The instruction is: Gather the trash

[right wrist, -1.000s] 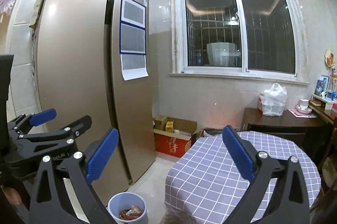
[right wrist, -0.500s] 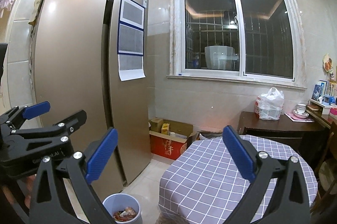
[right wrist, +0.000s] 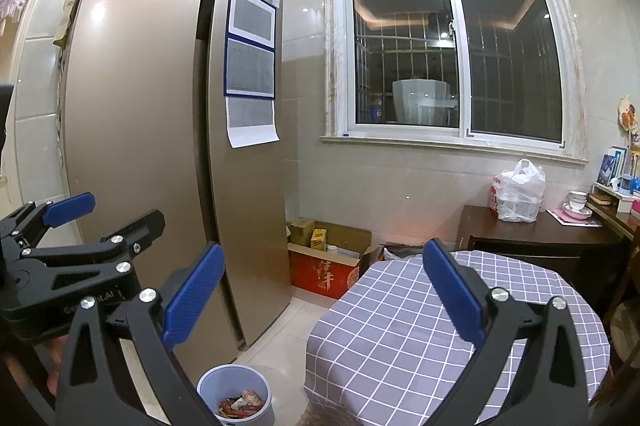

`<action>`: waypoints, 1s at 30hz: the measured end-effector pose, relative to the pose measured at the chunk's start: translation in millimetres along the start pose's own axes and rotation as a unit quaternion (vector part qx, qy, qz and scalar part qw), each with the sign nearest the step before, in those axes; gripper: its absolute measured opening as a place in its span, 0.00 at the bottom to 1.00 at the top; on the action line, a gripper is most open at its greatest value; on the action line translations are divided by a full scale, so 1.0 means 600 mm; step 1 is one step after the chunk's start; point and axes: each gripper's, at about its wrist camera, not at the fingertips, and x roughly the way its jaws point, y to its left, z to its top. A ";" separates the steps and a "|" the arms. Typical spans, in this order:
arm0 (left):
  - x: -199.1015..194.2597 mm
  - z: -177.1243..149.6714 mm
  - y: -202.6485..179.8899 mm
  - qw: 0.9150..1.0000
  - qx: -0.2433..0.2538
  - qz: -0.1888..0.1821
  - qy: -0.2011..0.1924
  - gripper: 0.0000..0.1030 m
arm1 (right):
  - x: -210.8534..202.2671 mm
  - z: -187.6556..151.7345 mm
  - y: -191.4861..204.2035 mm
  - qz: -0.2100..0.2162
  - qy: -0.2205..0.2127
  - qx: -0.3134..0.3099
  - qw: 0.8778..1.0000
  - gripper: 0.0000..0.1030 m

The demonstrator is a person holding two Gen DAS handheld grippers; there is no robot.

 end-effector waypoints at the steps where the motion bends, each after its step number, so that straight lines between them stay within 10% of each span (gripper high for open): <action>1: 0.001 -0.001 0.000 1.000 0.000 0.001 0.000 0.90 | 0.002 0.001 0.000 0.000 0.000 0.000 1.000 0.95; 30: 0.002 -0.011 0.002 1.000 0.005 0.009 0.003 0.89 | 0.010 -0.009 -0.006 0.008 0.006 0.005 1.000 0.95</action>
